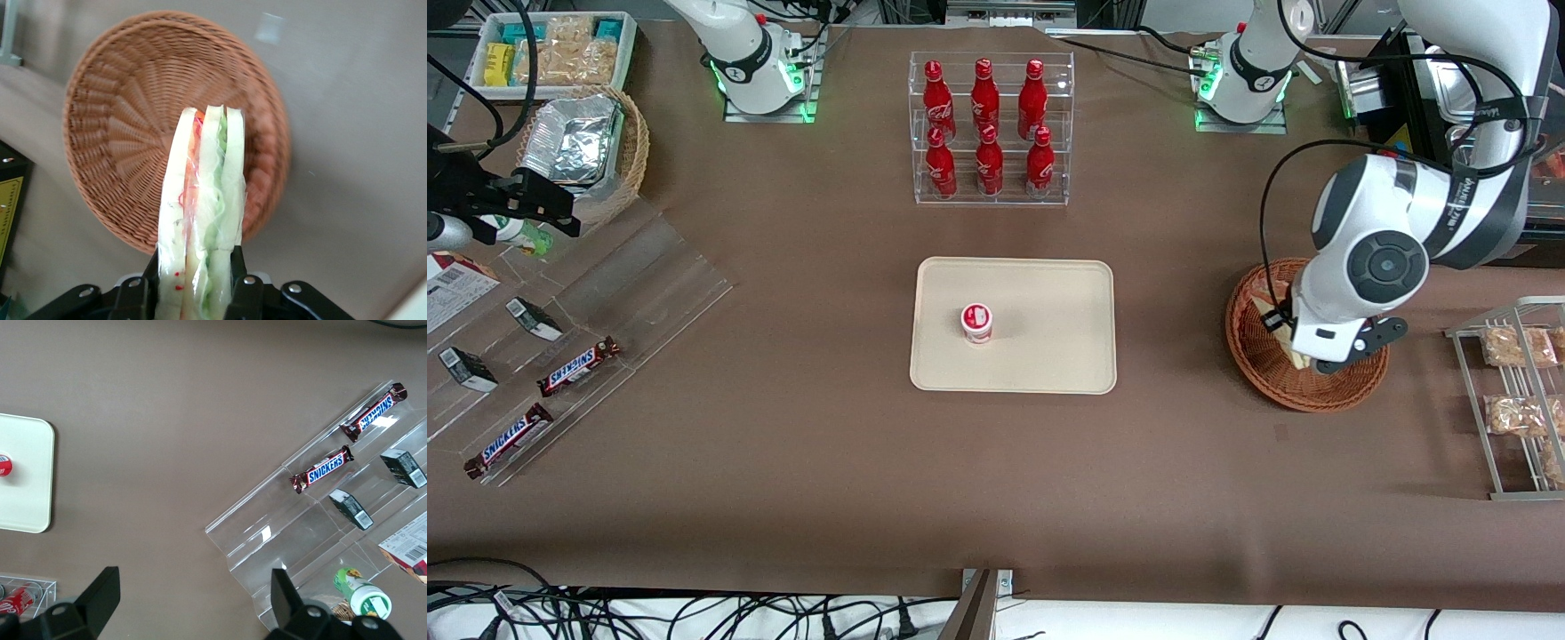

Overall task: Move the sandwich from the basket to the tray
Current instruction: 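Lift the sandwich out of the basket with the left gripper, then carry the sandwich over the cream tray beside the small bottle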

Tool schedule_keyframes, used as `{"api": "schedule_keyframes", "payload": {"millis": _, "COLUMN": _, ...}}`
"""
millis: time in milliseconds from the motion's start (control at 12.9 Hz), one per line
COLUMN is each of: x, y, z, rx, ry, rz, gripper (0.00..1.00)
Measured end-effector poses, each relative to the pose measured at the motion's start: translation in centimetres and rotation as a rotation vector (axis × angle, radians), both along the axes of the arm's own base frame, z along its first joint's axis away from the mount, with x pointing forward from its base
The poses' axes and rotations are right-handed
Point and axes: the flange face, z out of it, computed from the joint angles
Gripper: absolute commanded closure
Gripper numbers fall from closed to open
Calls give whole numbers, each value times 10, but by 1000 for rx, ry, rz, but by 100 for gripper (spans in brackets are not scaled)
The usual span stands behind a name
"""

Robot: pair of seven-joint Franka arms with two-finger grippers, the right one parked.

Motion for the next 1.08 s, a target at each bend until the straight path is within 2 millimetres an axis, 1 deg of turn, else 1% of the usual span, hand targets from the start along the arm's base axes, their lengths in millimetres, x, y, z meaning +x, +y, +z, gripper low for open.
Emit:
{"api": "schedule_keyframes", "payload": {"millis": 232, "x": -12, "y": -60, "z": 14, "rx": -36, "ry": -9, "rz": -103, "gripper": 59}}
{"api": "schedule_keyframes", "payload": {"millis": 387, "x": -25, "y": -99, "z": 17, "rx": -59, "ry": -8, "rz": -171, "gripper": 59}}
{"api": "schedule_keyframes", "payload": {"millis": 465, "x": -30, "y": -114, "z": 16, "rx": -69, "ry": -2, "rz": -198, "gripper": 59}}
{"api": "schedule_keyframes", "payload": {"millis": 542, "x": -34, "y": -125, "z": 13, "rx": -80, "ry": -2, "rz": -218, "gripper": 59}}
{"api": "schedule_keyframes", "payload": {"millis": 775, "x": -38, "y": -162, "z": 4, "rx": -123, "ry": -41, "rz": -275, "gripper": 59}}
{"api": "schedule_keyframes", "payload": {"millis": 930, "x": -45, "y": -197, "z": -2, "rx": -164, "ry": -85, "rz": -289, "gripper": 59}}
{"api": "schedule_keyframes", "payload": {"millis": 1085, "x": -59, "y": -227, "z": -14, "rx": -174, "ry": -88, "rz": -281, "gripper": 60}}
